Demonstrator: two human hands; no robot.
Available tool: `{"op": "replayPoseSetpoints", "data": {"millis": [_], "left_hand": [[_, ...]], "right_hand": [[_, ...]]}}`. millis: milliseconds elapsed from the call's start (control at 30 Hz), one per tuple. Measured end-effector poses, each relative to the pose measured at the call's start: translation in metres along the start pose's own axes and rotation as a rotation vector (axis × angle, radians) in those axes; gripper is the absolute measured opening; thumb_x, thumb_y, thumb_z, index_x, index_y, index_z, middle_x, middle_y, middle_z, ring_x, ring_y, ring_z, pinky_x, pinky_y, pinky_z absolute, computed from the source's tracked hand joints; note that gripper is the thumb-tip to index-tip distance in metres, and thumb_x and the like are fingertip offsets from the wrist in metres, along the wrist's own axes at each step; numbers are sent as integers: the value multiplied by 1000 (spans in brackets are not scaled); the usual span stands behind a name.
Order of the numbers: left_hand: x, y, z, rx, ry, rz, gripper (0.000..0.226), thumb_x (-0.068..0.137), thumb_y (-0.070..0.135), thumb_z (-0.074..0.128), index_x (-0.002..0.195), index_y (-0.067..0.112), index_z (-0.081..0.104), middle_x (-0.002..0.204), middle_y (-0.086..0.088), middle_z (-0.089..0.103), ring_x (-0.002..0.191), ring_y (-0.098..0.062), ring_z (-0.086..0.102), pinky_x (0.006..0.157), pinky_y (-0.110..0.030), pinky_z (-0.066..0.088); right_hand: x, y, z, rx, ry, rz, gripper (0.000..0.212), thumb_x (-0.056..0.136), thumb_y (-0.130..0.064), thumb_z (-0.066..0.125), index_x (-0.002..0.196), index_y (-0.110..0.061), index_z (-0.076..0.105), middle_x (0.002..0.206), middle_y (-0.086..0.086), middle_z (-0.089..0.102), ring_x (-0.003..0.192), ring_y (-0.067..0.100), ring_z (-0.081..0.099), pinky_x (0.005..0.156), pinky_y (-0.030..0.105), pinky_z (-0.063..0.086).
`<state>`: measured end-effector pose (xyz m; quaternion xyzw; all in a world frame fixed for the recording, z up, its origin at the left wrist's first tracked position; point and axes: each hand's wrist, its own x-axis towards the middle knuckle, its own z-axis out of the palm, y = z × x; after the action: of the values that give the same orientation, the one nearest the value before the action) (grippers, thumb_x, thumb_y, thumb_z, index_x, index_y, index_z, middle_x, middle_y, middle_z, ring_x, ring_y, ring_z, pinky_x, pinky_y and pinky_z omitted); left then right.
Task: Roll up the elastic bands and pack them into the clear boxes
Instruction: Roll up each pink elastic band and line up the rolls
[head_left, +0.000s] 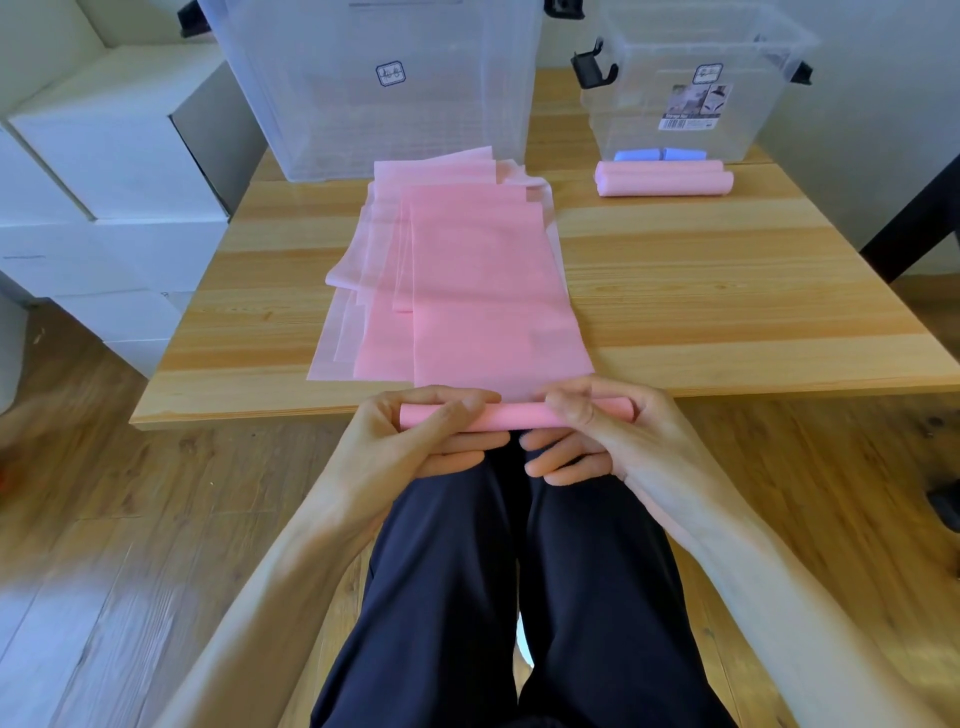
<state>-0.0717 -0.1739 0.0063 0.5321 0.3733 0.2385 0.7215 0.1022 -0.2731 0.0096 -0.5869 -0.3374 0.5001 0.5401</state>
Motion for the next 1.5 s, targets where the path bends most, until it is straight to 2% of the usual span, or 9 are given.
{"op": "replayPoseSetpoints", "data": {"millis": [67, 200, 667, 867, 1000, 1067, 1167, 1333, 1500], "left_hand": [[0, 0, 1, 7, 5, -11, 33, 82, 30, 63, 105, 10, 74, 97, -10, 78, 92, -19, 75, 70, -19, 58], [-2, 1, 0, 5, -15, 6, 31, 79, 27, 65, 106, 13, 73, 96, -10, 78, 92, -19, 75, 71, -20, 58], [0, 1, 0, 74, 23, 36, 36, 78, 33, 66, 102, 8, 75, 93, -6, 78, 90, -18, 75, 70, -20, 58], [0, -2, -1, -27, 36, 28, 33, 72, 24, 71, 103, 12, 74, 93, -9, 78, 90, -18, 75, 69, -19, 58], [0, -2, -2, 37, 34, 26, 25, 75, 24, 71, 94, 8, 74, 91, -9, 78, 90, -18, 75, 69, -19, 57], [1, -2, -3, 61, 4, 17, 18, 83, 18, 68, 95, 5, 72, 93, -9, 78, 91, -18, 75, 72, -20, 58], [0, -2, -2, 37, -25, 14, 26, 81, 23, 66, 102, 8, 71, 97, -10, 77, 93, -19, 75, 74, -20, 58], [0, -2, 0, 72, -23, 1, 36, 82, 32, 62, 102, 3, 70, 93, -9, 78, 90, -19, 75, 72, -20, 58], [2, -3, 1, 13, 0, 28, 35, 80, 34, 63, 102, 9, 75, 99, -7, 77, 96, -18, 74, 77, -21, 58]], "right_hand": [[0, 1, -1, -25, -13, -13, 28, 82, -25, 70, 107, -13, 70, 88, 13, 77, 76, 29, 75, 64, 28, 60], [1, 2, 1, -7, 32, -15, 26, 83, -31, 66, 90, -7, 73, 79, 16, 75, 68, 30, 74, 56, 27, 58], [1, 1, 1, -6, -10, -21, 31, 79, -26, 71, 106, -11, 70, 85, 14, 76, 76, 29, 75, 63, 27, 59], [3, 0, 2, 0, 28, -25, 23, 82, -31, 67, 88, -9, 73, 76, 17, 74, 65, 31, 74, 54, 26, 57], [2, 1, 0, -6, -16, -24, 28, 79, -24, 71, 104, -11, 71, 86, 14, 76, 74, 30, 75, 62, 27, 59], [2, 2, 0, -25, -9, -28, 22, 81, -22, 70, 99, -9, 73, 84, 14, 76, 72, 30, 75, 60, 27, 59], [2, 2, 1, -30, 9, -23, 21, 82, -26, 70, 91, -8, 73, 79, 14, 76, 69, 30, 75, 57, 27, 59], [2, 3, -1, -22, -33, -12, 36, 76, -13, 75, 111, -10, 66, 86, 15, 76, 74, 29, 75, 64, 30, 61], [2, 6, 1, -12, 36, -49, 22, 77, -20, 74, 91, -4, 73, 83, 14, 76, 70, 30, 75, 58, 28, 59]]}}
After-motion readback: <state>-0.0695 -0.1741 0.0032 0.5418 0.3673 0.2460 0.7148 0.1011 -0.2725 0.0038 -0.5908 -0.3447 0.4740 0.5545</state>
